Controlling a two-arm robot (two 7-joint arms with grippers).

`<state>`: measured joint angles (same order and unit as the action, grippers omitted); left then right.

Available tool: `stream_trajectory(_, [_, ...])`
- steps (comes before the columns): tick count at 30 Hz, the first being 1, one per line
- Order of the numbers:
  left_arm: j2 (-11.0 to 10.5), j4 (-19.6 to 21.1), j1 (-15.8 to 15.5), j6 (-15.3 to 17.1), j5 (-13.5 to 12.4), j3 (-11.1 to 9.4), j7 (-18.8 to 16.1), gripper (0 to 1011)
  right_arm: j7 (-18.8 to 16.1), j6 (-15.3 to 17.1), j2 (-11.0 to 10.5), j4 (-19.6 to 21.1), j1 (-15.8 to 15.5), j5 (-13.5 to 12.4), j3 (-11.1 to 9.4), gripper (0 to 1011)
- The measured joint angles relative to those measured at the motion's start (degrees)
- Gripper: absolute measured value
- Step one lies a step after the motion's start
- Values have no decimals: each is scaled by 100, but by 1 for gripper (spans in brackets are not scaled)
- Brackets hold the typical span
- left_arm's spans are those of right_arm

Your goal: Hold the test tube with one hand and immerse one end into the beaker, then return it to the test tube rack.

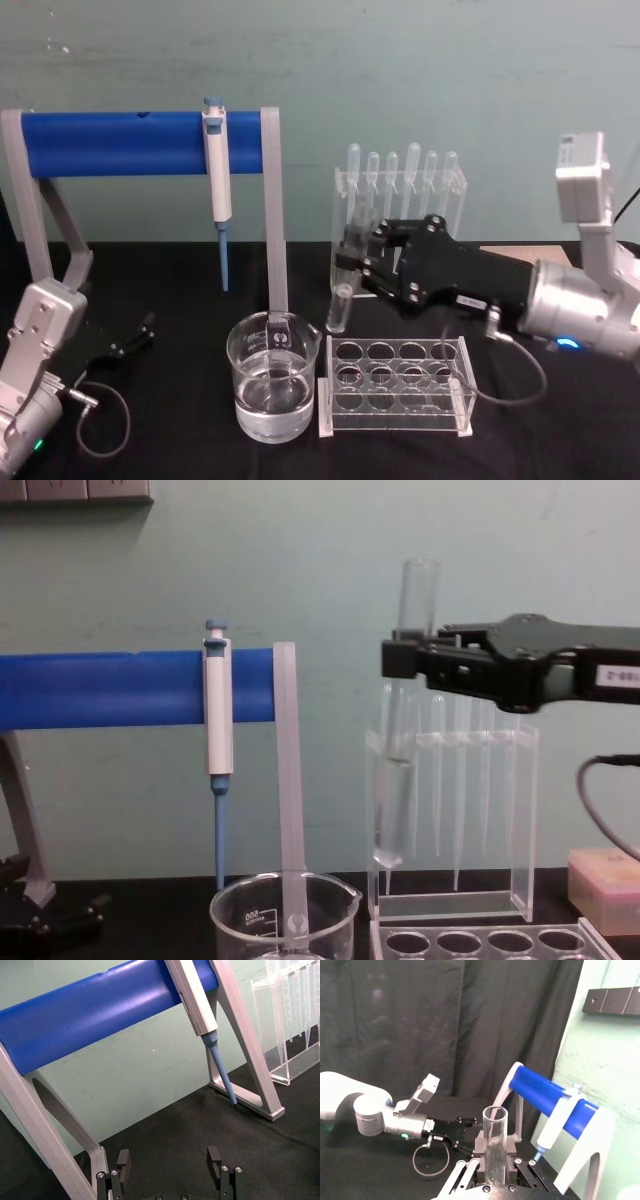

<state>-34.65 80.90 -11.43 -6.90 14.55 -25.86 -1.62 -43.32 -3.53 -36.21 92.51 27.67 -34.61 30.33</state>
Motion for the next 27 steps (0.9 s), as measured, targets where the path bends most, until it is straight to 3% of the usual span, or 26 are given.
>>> stream_trajectory(11, [0, 0, 0, 0, 0, 0, 0, 1000, 164, -122, -403, 217, -580, -44, -292, 224])
stream_trajectory(27, [0, 0, 0, 0, 0, 0, 0, 1000, 139, -330, -286, -125, -788, 95, -378, 225])
